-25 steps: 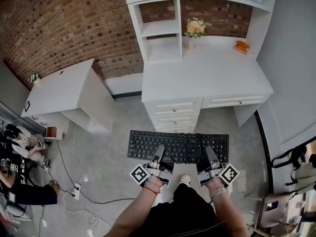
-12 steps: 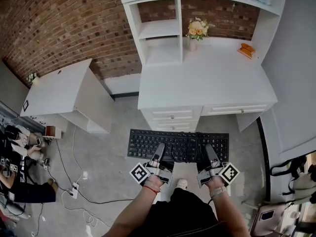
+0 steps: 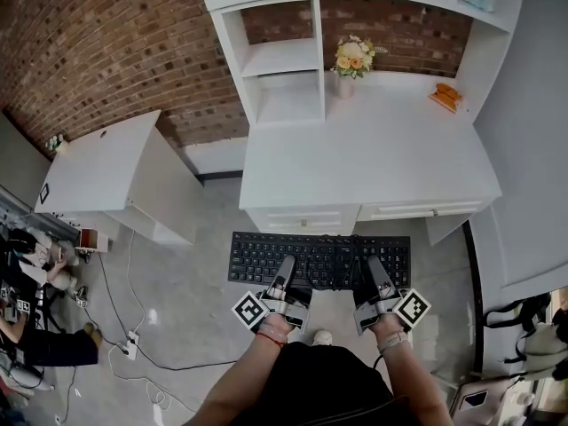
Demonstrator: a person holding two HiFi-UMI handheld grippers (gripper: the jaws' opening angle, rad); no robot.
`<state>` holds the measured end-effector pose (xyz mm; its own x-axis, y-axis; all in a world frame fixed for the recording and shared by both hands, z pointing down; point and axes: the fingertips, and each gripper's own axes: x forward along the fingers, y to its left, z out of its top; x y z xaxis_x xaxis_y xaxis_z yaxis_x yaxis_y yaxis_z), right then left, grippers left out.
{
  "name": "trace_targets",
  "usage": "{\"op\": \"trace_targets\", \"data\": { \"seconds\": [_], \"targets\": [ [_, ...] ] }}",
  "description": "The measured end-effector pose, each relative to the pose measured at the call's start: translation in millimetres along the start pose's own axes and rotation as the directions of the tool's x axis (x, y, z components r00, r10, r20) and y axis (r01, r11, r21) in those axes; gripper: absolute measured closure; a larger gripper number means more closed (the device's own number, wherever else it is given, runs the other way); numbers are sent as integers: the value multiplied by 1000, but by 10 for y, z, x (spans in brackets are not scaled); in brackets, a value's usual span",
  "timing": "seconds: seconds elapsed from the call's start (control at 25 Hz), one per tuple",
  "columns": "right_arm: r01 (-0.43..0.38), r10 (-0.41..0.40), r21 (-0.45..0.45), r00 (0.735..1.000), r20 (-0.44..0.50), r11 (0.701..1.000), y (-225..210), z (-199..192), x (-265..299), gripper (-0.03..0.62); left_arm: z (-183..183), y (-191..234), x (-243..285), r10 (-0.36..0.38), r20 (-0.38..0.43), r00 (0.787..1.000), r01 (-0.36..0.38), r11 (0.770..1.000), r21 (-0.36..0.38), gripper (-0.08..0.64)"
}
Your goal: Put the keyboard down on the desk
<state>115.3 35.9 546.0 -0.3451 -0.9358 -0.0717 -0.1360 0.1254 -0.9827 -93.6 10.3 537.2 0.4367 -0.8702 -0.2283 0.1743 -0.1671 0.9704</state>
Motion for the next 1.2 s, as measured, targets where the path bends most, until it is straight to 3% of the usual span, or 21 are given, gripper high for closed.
{"op": "trace_targets", "data": {
  "seconds": [0.72,1.2],
  "targets": [
    [32,-32,41,999,1,999,-207,293,272,514,-22,179,425,37,-13,999,-37,999,-14,488],
    [49,-49,36,999,3,998,-329,580,865,514,235,317,1038,56,-24,998,-57,998,-14,489]
  ]
}}
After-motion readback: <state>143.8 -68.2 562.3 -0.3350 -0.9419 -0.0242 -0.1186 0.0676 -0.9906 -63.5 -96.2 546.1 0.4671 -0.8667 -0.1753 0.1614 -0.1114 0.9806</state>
